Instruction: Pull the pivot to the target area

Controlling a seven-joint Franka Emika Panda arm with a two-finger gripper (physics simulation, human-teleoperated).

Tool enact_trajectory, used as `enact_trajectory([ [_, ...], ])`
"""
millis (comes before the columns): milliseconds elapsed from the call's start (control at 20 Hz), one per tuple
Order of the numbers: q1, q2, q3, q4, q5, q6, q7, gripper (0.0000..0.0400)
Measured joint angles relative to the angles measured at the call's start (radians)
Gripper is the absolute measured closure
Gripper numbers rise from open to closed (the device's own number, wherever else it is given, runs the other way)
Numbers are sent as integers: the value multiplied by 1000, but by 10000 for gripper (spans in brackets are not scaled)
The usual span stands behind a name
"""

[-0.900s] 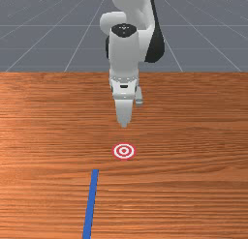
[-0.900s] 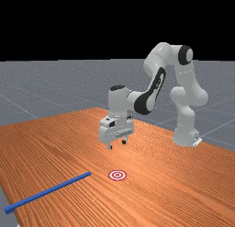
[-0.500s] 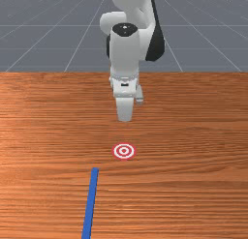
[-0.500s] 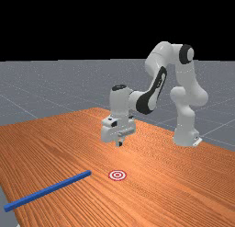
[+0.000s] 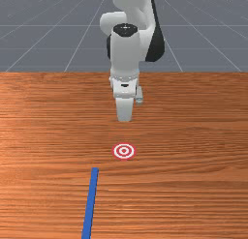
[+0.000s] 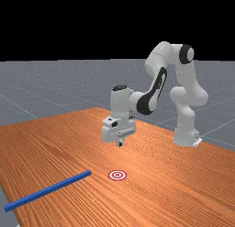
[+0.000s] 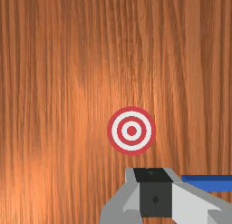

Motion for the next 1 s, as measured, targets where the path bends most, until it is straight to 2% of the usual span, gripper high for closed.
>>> enact_trajectory([
  [350,-3,-3,1,-8,1,13,-10,400],
  [400,-3,-13,1,-29,1,50,-10,400],
  [600,-6,-27,0,-54,2,80,-16,400],
  [650,0,-15,-10,-24,6,24,35,400],
  [750,-9,-31,-2,-50,2,65,-16,400],
  [900,-9,-10,-3,-6,3,-10,-13,400],
  [950,13,-15,-23,-20,-51,20,35,400],
  [1000,21,-12,-29,-15,-68,17,50,400],
])
